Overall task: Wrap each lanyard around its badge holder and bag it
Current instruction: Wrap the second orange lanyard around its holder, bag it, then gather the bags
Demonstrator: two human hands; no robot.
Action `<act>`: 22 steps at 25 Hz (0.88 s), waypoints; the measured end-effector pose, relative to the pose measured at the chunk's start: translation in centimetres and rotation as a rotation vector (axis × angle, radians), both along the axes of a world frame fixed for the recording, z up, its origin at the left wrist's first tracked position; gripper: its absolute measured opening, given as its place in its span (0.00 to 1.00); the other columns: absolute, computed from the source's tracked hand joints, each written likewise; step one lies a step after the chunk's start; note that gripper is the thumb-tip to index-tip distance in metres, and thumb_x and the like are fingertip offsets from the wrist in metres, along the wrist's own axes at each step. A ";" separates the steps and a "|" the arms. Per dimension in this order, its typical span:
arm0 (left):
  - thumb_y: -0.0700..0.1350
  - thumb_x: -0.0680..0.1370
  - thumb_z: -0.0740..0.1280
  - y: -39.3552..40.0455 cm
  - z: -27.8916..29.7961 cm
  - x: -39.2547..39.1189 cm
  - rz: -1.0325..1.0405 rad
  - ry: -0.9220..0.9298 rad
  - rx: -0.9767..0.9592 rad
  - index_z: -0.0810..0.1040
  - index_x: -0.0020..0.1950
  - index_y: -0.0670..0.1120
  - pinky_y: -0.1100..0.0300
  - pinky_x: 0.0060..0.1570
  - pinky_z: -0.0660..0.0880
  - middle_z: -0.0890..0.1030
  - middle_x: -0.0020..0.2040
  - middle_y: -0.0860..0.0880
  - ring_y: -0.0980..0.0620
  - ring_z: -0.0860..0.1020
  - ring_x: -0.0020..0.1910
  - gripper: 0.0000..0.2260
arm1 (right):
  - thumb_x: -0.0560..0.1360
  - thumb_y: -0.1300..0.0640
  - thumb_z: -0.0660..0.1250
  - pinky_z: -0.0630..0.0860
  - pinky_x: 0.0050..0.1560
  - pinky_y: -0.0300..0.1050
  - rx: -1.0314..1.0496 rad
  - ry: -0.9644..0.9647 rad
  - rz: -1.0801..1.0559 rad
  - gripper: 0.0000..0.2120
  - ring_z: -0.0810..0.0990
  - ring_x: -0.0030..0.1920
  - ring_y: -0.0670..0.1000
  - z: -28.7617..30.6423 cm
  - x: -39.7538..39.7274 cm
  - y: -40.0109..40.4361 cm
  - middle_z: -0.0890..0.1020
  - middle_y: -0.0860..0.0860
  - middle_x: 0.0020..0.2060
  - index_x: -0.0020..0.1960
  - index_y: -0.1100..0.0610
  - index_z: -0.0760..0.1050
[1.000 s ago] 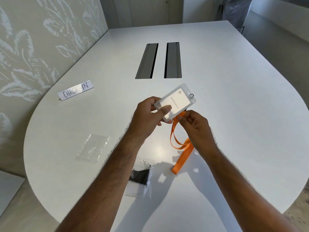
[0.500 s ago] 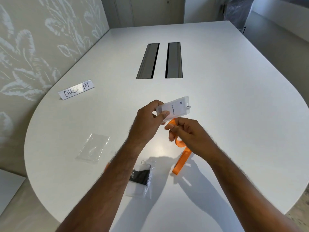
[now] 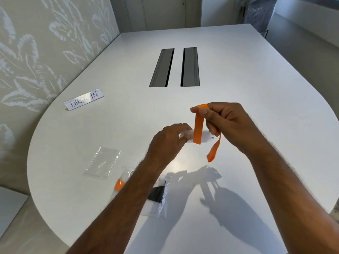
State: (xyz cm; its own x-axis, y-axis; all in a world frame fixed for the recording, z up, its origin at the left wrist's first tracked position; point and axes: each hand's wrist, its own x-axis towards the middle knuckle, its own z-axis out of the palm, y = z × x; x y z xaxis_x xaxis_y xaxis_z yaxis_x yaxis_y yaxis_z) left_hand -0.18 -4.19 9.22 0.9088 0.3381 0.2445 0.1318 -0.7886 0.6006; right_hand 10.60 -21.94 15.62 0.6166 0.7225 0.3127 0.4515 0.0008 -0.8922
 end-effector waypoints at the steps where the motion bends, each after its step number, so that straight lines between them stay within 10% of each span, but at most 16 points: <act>1: 0.53 0.82 0.69 0.0 -0.1 -0.1 -0.032 0.003 0.004 0.82 0.61 0.52 0.58 0.55 0.79 0.86 0.60 0.53 0.53 0.83 0.52 0.10 | 0.86 0.53 0.64 0.75 0.38 0.31 -0.028 -0.033 -0.013 0.13 0.76 0.29 0.43 0.1 0.5 -0.1 0.78 0.44 0.26 0.62 0.54 0.86; 8: 0.48 0.82 0.71 1.4 0.7 -1.1 -0.292 0.081 -0.073 0.83 0.60 0.50 0.66 0.49 0.77 0.82 0.52 0.60 0.54 0.81 0.48 0.08 | 0.86 0.56 0.63 0.75 0.37 0.31 -0.244 -0.142 0.052 0.14 0.78 0.34 0.43 -1.8 3.3 -0.7 0.80 0.41 0.33 0.67 0.55 0.82; 12: 0.46 0.81 0.72 1.6 2.4 -1.5 -0.351 -0.014 -0.201 0.80 0.55 0.57 0.72 0.44 0.76 0.82 0.47 0.66 0.58 0.81 0.47 0.06 | 0.87 0.54 0.60 0.82 0.59 0.38 -0.233 -0.037 0.103 0.14 0.86 0.57 0.49 -3.6 3.1 -0.9 0.87 0.43 0.57 0.68 0.47 0.79; 15: 0.45 0.82 0.71 1.7 3.7 -1.8 -0.378 -0.118 -0.347 0.78 0.52 0.60 0.69 0.44 0.78 0.83 0.46 0.61 0.57 0.83 0.45 0.09 | 0.84 0.51 0.59 0.81 0.52 0.34 -0.170 0.154 0.188 0.15 0.86 0.54 0.41 -4.9 2.5 -1.3 0.88 0.36 0.50 0.63 0.45 0.82; 22: 0.51 0.80 0.68 1.8 3.2 -1.4 -0.163 -0.266 -0.601 0.75 0.54 0.54 0.67 0.42 0.78 0.82 0.48 0.58 0.54 0.83 0.48 0.05 | 0.85 0.54 0.54 0.80 0.68 0.56 -0.023 0.494 0.351 0.20 0.84 0.66 0.60 -7.0 0.7 -0.5 0.87 0.56 0.63 0.68 0.53 0.80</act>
